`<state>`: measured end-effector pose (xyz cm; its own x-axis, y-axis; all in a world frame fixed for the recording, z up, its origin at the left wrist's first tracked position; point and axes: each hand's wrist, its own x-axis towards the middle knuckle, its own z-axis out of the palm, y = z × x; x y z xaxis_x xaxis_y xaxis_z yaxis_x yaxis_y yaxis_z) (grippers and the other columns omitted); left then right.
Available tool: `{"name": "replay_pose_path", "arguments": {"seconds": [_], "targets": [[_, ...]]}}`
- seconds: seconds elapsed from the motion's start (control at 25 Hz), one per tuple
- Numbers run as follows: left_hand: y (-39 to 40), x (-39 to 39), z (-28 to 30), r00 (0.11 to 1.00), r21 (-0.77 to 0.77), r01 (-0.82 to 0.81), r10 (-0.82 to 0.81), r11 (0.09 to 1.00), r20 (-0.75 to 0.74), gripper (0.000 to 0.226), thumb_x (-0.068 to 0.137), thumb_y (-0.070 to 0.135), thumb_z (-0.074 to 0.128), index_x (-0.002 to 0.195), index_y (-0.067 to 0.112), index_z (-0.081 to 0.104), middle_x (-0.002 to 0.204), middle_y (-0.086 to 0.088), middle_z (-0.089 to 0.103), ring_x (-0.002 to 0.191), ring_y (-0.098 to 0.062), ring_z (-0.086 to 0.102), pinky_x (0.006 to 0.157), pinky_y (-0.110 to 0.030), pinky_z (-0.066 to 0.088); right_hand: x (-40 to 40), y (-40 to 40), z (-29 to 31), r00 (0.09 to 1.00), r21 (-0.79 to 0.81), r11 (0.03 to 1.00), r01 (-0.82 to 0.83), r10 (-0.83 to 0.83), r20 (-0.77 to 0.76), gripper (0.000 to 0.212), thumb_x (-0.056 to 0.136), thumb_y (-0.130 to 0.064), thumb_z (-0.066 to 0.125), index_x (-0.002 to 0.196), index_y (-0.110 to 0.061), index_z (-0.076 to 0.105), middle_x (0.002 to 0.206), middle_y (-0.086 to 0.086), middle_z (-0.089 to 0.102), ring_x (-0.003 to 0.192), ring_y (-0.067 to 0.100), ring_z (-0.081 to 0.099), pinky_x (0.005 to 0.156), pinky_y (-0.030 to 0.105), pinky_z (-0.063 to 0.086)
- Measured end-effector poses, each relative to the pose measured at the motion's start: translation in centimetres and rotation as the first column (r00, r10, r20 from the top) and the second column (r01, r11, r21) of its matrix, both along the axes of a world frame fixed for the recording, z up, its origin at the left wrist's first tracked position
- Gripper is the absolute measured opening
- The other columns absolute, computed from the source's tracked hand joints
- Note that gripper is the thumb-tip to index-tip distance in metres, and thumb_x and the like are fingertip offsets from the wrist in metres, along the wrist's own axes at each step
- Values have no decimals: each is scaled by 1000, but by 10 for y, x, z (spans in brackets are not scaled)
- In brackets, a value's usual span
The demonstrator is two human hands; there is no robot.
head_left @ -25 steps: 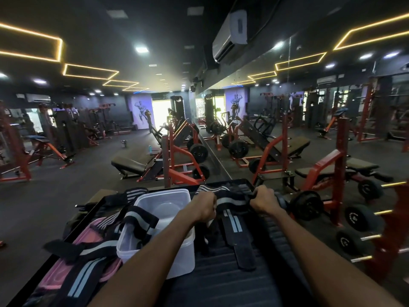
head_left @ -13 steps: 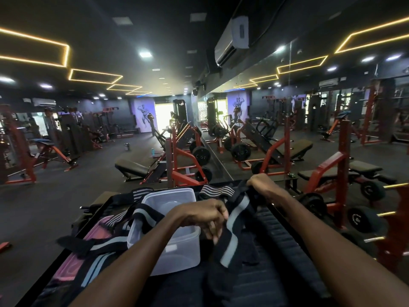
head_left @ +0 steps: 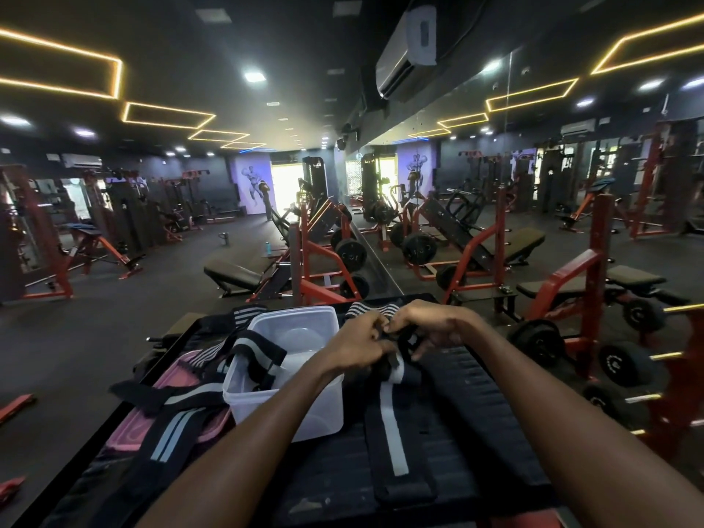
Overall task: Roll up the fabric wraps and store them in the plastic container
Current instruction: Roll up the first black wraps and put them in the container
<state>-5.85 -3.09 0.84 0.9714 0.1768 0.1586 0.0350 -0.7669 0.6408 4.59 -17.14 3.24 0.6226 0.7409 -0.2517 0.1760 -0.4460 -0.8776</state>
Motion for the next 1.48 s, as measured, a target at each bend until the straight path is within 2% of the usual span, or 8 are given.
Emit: {"name": "replay_pose_path", "arguments": {"seconds": [0.12,0.32,0.44,0.56,0.68,0.92,1.28,1.48], "targets": [[9,0,-3,976,-130,-149,167,980,142,19,87,9,59,100,20,66,96,0,72,88,-17,66,71,-29,53,6,0,-12,994,250,968,-25,51,-97,28,86,-21,69,111,-8,71,100,4,68,84,14,61,66,29,49],[30,-6,4,995,-286,-90,100,954,19,19,84,6,65,98,18,67,93,-5,69,89,-22,66,80,-35,55,13,16,-39,963,251,960,123,-177,204,15,84,-15,74,89,-1,69,83,12,70,70,20,64,61,32,50],[70,-8,7,978,122,-205,201,971,49,21,84,12,64,104,17,65,109,-8,70,106,-27,64,93,-41,52,15,17,-51,967,383,890,249,-251,-46,15,86,-9,72,96,2,71,92,15,76,83,25,73,68,37,59],[114,-21,9,869,723,-177,451,667,-203,52,78,33,68,127,22,56,138,-9,49,134,-35,39,110,-59,30,16,23,-64,919,422,817,393,-339,-199,15,83,-3,74,75,-8,63,81,11,71,73,22,69,62,36,57],[138,-39,0,731,867,-22,599,498,-326,66,71,42,76,131,28,52,144,-7,40,138,-35,29,107,-64,24,16,33,-79,879,407,781,474,-395,-267,26,81,-3,76,69,-11,54,79,16,63,72,26,62,56,33,51],[145,-41,-12,817,959,-95,572,267,-79,44,89,25,57,133,20,53,143,-9,41,136,-34,30,106,-64,26,11,47,-82,850,437,741,510,-356,-388,10,85,6,68,86,-2,63,85,18,69,68,24,67,47,28,57],[139,-32,33,842,881,-214,537,423,-54,32,87,31,59,117,18,63,119,-9,64,118,-32,56,101,-57,32,12,67,-64,923,461,812,358,-383,-42,13,78,-2,76,88,-8,70,87,11,74,78,21,68,78,39,57],[126,-51,81,875,873,-226,484,431,-12,32,89,27,62,119,17,62,118,-6,64,107,-30,62,78,-38,48,8,78,-50,937,485,843,233,-329,121,16,78,0,74,93,-7,70,83,5,71,74,15,65,68,29,53]]}}
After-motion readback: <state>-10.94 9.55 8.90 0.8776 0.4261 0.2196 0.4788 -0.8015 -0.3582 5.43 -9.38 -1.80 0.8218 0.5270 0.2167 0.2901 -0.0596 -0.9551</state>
